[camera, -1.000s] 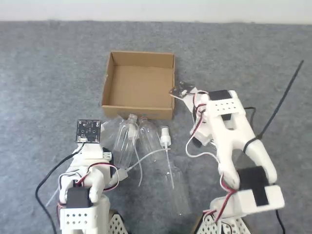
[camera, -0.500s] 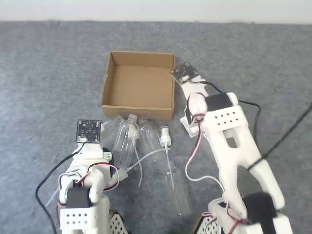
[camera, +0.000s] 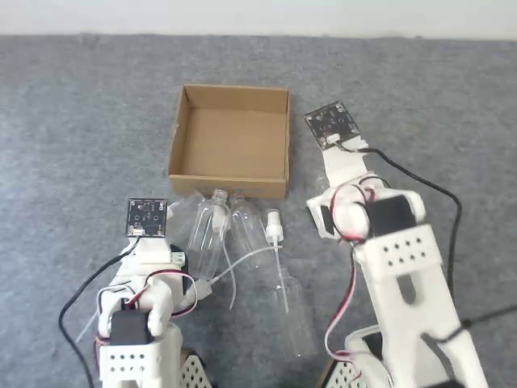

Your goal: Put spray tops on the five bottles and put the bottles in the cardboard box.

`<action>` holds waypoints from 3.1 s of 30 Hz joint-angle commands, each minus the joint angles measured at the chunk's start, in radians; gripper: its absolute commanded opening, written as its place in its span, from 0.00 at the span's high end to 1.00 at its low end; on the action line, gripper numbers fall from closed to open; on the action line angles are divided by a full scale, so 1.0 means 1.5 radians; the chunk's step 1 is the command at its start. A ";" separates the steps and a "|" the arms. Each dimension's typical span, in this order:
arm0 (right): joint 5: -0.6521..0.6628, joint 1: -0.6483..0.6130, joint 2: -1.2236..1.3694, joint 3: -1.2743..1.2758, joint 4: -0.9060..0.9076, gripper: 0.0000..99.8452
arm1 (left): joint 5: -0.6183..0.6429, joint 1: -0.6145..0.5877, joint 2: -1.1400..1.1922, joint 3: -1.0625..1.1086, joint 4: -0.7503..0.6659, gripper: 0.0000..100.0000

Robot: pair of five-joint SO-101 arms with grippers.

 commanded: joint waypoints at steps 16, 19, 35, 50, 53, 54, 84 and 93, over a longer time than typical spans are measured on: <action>-0.009 -0.079 -0.376 0.175 -0.063 0.95 | -0.002 -0.002 -0.012 -0.007 0.002 0.96; -0.009 -0.077 -0.423 0.233 -0.137 0.95 | -0.002 -0.002 -0.012 -0.007 0.002 0.96; -0.091 -0.078 -0.669 0.492 -0.388 0.95 | -0.002 -0.002 -0.012 -0.007 0.002 0.96; -0.224 -0.073 -0.773 0.617 -0.405 0.95 | -0.002 -0.002 -0.012 -0.007 0.002 0.96; -0.224 -0.047 -0.773 0.634 -0.421 0.95 | -0.002 -0.002 -0.012 -0.007 0.002 0.96; -0.224 -0.032 -0.773 0.640 -0.430 0.95 | -0.002 -0.002 -0.012 -0.007 0.002 0.96; -0.223 0.076 -0.766 0.730 -0.573 0.95 | -0.004 0.039 -0.012 -0.007 0.002 0.96; -0.224 0.074 -0.771 0.730 -0.551 0.95 | -0.002 0.144 -0.012 -0.007 0.002 0.96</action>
